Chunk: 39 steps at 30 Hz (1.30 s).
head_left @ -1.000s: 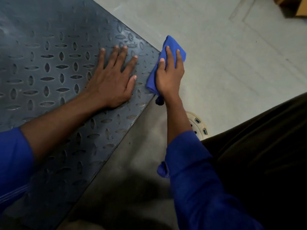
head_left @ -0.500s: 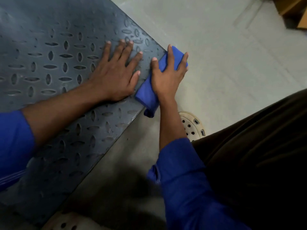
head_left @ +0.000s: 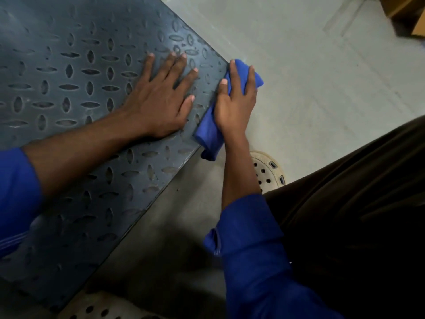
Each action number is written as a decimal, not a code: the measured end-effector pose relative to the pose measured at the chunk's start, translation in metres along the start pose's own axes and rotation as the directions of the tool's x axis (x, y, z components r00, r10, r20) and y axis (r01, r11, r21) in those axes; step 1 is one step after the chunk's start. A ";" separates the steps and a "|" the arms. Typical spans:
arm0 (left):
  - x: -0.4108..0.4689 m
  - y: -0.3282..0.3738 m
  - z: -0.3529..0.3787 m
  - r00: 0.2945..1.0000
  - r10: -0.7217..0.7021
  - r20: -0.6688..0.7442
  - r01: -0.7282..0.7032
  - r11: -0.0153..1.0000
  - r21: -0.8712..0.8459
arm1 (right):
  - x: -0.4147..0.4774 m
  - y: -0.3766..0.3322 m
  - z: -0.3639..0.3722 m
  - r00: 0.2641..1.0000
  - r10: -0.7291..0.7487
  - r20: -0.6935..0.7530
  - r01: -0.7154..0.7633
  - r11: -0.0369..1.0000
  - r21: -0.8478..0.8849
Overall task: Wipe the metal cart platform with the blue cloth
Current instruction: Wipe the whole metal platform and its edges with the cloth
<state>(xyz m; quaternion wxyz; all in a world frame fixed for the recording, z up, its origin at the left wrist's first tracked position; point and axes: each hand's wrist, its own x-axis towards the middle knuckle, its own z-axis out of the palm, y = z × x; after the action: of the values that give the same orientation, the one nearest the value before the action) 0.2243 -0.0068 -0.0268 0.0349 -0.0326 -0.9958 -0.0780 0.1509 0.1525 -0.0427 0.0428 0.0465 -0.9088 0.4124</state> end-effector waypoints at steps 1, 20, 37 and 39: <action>-0.005 -0.003 0.000 1.000 0.031 0.005 -0.031 1.000 0.002 | -0.003 0.000 0.001 1.000 -0.006 0.000 0.006 1.000 -0.013; -0.153 -0.098 -0.034 0.917 0.364 0.165 -0.389 0.906 0.168 | -0.243 -0.021 0.022 0.836 -0.508 0.207 0.521 0.854 -0.011; -0.231 -0.097 -0.048 0.948 0.233 0.217 -0.272 0.947 0.172 | -0.314 -0.033 0.017 0.390 -0.823 0.412 0.856 0.489 0.166; -0.243 -0.102 -0.050 0.956 0.204 0.211 -0.242 0.955 0.171 | -0.306 -0.035 0.015 0.507 -0.777 0.373 0.816 0.572 0.083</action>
<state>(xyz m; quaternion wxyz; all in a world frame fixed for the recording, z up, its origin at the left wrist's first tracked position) 0.4628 -0.1295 -0.0108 -0.0494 -0.1491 -0.9872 0.0279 0.4580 0.1328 -0.0620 0.0584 0.5330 -0.7956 0.2820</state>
